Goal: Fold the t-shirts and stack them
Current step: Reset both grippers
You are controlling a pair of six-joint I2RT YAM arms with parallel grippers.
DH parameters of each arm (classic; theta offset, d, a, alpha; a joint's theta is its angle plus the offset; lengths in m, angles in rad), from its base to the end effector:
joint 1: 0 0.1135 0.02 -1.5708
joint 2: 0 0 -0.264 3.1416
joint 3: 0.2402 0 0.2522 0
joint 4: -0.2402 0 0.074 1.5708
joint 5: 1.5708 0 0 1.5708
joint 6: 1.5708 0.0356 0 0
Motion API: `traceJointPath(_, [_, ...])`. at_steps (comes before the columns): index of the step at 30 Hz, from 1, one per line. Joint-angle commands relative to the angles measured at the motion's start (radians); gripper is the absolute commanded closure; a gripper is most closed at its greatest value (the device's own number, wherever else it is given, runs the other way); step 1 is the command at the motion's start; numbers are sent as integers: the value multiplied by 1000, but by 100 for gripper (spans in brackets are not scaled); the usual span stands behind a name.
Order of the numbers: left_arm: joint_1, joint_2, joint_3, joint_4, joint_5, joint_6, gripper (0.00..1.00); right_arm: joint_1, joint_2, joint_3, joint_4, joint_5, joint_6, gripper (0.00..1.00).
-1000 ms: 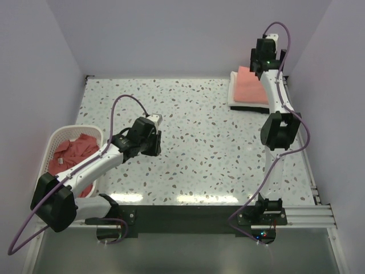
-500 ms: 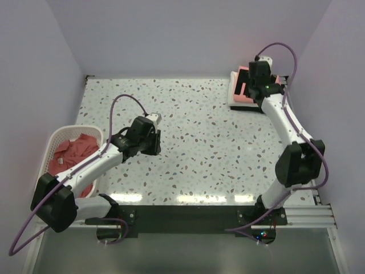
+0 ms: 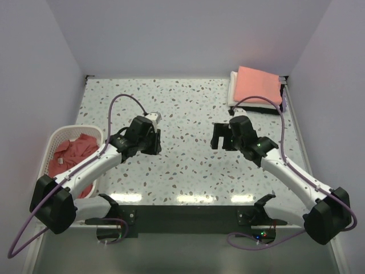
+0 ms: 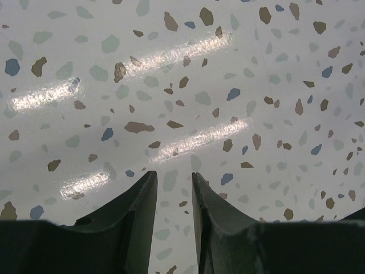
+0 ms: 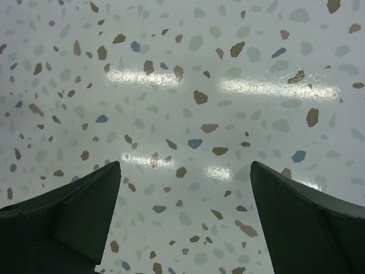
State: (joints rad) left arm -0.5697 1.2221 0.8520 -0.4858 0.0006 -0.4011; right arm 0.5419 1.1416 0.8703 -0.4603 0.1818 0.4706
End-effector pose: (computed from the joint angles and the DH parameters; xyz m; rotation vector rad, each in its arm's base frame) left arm 0.2120 -0.1358 0.2462 0.2087 2.4664 -0.4320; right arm 0.2118 0.1200 0.2729 0.0115 2.3080 0.3150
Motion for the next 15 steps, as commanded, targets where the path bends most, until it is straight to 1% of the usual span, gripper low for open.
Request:
traceJointPath(1, [8,-26,-14,53,27,-2,64,-2,-91,-31,25,-120,69,1])
traceJointPath(5, [7,-29,-24,65,30,-18,64,-2,-100,1,-81,-114,50,1])
traceJointPath(8, [7,-33,-33,72,35,-30,64,0,-97,9,-107,-123,40,1])
traceJointPath(13, [7,-41,-33,84,36,-42,64,-2,-94,-16,-57,-156,46,1])
traceJointPath(15, [7,-45,-28,79,35,-47,64,-2,-91,-1,-54,-142,43,1])
